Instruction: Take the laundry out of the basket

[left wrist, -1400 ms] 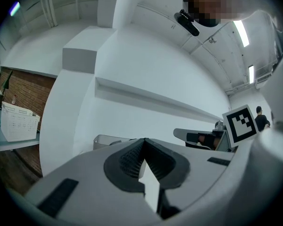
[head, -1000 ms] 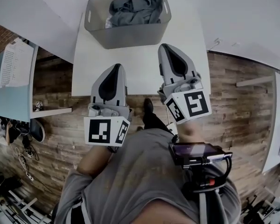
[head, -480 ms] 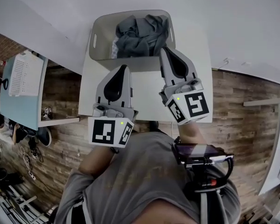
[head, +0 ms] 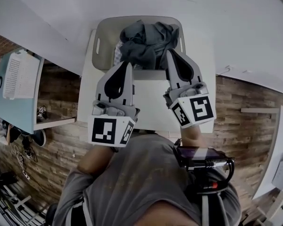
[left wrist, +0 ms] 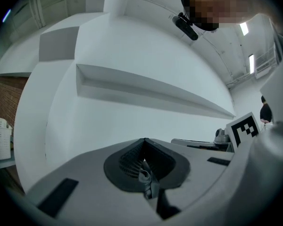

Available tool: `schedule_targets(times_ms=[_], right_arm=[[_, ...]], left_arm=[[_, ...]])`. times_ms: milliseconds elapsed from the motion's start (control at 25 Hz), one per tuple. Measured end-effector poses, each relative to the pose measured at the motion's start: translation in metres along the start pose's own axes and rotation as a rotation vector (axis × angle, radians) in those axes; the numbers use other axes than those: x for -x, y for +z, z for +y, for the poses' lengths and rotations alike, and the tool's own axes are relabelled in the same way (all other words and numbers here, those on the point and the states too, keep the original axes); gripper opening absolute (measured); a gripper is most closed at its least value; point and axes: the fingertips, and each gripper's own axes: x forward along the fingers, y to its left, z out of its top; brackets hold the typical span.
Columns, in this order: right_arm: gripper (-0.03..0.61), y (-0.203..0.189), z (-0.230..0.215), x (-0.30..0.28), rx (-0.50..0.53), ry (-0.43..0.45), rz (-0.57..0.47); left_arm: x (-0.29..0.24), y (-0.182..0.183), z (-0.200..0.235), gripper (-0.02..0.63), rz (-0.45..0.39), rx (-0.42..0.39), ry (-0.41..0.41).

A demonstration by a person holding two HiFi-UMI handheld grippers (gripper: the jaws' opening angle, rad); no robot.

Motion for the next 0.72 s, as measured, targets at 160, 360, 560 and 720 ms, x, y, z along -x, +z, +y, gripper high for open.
schedule_targets(times_ms=[160,360,560,720], right_arm=[[0.008,0.002,-0.002,-0.021,0.019,-0.022,-0.002],[0.008,0.003,-0.007,-0.046,0.056,-0.039,0.007],[0.008,-0.006,-0.013,-0.076,0.072,-0.044,0.038],[0.009,-0.022,-0.016,-0.100,0.090,-0.044,0.087]], left_arm=[[-0.017,0.006,0.018,0.008,-0.012,0.002,-0.026],[-0.041,0.013,0.036,0.008,-0.034,0.012,-0.050],[-0.066,0.019,0.061,0.008,-0.036,0.037,-0.044],[-0.083,0.018,0.081,0.008,-0.038,0.064,-0.044]])
